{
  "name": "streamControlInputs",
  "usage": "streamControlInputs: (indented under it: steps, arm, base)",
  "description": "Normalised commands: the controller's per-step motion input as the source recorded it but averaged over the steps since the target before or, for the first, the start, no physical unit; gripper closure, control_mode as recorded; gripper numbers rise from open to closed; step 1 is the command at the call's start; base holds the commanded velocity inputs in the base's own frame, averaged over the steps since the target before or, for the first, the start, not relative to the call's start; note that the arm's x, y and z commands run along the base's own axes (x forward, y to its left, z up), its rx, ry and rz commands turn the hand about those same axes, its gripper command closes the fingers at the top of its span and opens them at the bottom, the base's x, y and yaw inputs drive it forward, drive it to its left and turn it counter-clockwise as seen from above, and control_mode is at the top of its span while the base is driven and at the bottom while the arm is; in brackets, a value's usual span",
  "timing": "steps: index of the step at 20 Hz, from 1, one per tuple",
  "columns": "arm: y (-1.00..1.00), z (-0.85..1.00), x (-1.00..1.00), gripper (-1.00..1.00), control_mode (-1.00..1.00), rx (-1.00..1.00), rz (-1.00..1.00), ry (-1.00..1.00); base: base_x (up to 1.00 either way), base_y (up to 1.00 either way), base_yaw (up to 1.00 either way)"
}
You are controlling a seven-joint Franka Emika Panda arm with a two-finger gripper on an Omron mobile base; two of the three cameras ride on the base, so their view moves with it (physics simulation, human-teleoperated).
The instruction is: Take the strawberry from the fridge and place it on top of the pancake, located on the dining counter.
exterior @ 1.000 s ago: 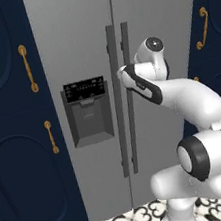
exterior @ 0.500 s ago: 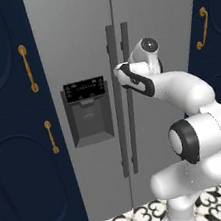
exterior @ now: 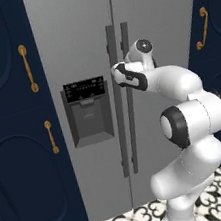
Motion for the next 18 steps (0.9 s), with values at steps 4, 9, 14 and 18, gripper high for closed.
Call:
streamControlInputs:
  steps: [4,9,14,18]
  arm:
    - [0.00,0.00,0.49,-1.00,-1.00,0.00,0.00,0.00]
    - [0.00,-0.09,0.13,1.00,-1.00,0.00,0.00,-0.11]
    - [0.00,-0.22,0.11,1.00,-1.00,0.00,0.00,-0.16]
    - [-0.01,-0.09,-0.08,1.00,-1.00,0.00,0.00,-0.05]
  base:
    - [0.00,0.00,0.00]
    - [0.00,0.00,0.00]
    - [0.00,0.00,0.00]
    - [0.00,0.00,0.00]
